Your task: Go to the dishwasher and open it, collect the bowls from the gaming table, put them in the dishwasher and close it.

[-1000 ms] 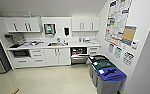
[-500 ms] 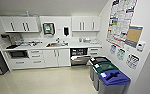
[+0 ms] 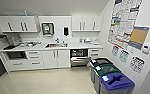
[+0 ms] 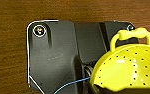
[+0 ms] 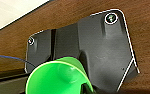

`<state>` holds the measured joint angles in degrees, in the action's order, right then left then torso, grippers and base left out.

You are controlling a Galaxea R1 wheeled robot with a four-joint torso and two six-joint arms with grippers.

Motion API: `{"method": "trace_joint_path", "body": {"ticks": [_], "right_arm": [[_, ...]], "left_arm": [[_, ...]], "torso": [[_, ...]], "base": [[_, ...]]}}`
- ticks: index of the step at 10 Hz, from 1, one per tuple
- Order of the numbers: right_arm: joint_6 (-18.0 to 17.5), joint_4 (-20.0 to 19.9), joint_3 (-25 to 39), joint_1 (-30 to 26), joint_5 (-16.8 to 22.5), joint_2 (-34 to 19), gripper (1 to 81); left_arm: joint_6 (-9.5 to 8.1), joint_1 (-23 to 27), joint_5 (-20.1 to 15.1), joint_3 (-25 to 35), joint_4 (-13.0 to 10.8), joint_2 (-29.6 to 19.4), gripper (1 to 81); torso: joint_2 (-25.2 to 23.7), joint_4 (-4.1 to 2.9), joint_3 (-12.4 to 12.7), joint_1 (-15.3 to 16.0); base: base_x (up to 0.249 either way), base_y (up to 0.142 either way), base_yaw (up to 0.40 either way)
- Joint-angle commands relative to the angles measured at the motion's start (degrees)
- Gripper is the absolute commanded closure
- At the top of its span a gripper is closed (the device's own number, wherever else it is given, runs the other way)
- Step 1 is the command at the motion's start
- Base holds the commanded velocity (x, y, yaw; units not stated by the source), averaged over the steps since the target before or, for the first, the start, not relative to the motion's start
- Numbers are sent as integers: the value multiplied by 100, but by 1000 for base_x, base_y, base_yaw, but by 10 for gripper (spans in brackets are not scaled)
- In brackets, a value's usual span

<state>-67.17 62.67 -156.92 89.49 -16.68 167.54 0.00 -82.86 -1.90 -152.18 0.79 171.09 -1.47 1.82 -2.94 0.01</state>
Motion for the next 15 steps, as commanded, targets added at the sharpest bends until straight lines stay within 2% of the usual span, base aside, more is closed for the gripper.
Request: {"method": "trace_joint_path", "body": {"ticks": [1,15], "right_arm": [[11,43,-39,-243,130,-69,811],[11,43,-22,-260,156,-60,811]], "left_arm": [[9,309,-328,21,26,-14,811],[9,309,-328,21,44,-22,811]], "torso": [[0,0,0,0],[2,0,0,-1]], "base": [[168,0,0],[104,0,0]]}}
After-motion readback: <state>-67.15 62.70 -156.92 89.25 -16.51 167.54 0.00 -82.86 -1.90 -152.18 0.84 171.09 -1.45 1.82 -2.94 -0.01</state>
